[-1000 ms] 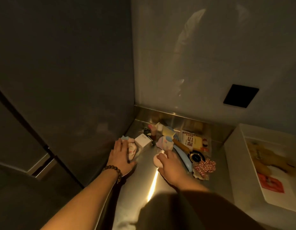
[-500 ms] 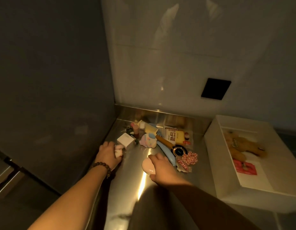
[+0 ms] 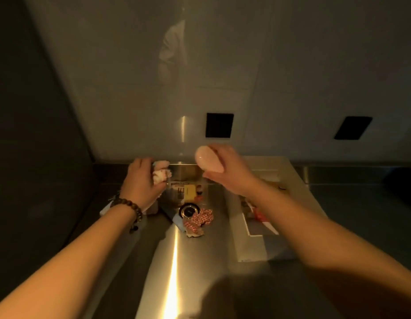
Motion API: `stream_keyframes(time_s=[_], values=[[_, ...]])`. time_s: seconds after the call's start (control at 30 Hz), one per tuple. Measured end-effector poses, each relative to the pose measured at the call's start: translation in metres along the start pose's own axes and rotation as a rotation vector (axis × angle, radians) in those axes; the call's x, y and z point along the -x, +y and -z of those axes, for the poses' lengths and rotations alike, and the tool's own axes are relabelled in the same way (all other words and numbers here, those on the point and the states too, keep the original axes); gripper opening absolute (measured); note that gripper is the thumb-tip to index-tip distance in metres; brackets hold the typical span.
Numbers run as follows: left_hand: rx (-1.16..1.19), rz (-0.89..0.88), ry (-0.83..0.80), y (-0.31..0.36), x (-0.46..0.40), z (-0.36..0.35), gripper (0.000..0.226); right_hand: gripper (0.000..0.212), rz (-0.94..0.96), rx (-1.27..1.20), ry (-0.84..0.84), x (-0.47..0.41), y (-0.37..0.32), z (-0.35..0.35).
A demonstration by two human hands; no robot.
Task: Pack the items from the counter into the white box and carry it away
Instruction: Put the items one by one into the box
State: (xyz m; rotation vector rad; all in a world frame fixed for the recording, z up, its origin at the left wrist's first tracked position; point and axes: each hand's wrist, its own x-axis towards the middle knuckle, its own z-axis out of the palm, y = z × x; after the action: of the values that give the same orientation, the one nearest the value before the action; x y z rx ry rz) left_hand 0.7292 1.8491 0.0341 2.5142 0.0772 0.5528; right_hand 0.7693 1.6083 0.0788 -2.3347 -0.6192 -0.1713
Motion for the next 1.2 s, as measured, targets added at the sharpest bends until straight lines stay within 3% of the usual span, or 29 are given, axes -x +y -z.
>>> stream_keyframes(time_s=[0.1,0.23,0.4,0.6,0.87,1.03,1.1,1.2], values=[[0.021,-0.105,-0.058,0.043,-0.003,-0.023,0.050,0.075,-0.117,0.098,-0.038,0.017,0.055,0.043],[0.055,-0.157,-0.135,0.076,0.005,-0.058,0.053,0.075,-0.226,0.222,-0.312,0.046,0.111,0.059],[0.054,-0.186,-0.179,0.090,0.012,-0.088,0.056,0.072,-0.178,0.343,-0.669,0.069,0.148,0.031],[0.027,-0.185,-0.184,0.096,0.006,-0.095,0.057,0.069,-0.033,0.431,-0.760,0.065,0.170,-0.001],[0.021,-0.162,-0.209,0.101,0.000,-0.100,0.059,0.042,-0.101,0.161,-0.770,0.058,0.191,-0.004],[0.071,-0.228,-0.202,0.122,-0.002,-0.108,0.056,0.011,-0.261,-0.414,-0.367,0.034,0.144,0.031],[0.086,-0.268,-0.209,0.137,-0.003,-0.113,0.057,0.015,-0.339,-0.649,-0.306,0.025,0.123,0.040],[0.113,-0.314,-0.197,0.156,-0.002,-0.118,0.062,0.029,-0.375,-0.741,-0.281,0.023,0.107,0.045]])
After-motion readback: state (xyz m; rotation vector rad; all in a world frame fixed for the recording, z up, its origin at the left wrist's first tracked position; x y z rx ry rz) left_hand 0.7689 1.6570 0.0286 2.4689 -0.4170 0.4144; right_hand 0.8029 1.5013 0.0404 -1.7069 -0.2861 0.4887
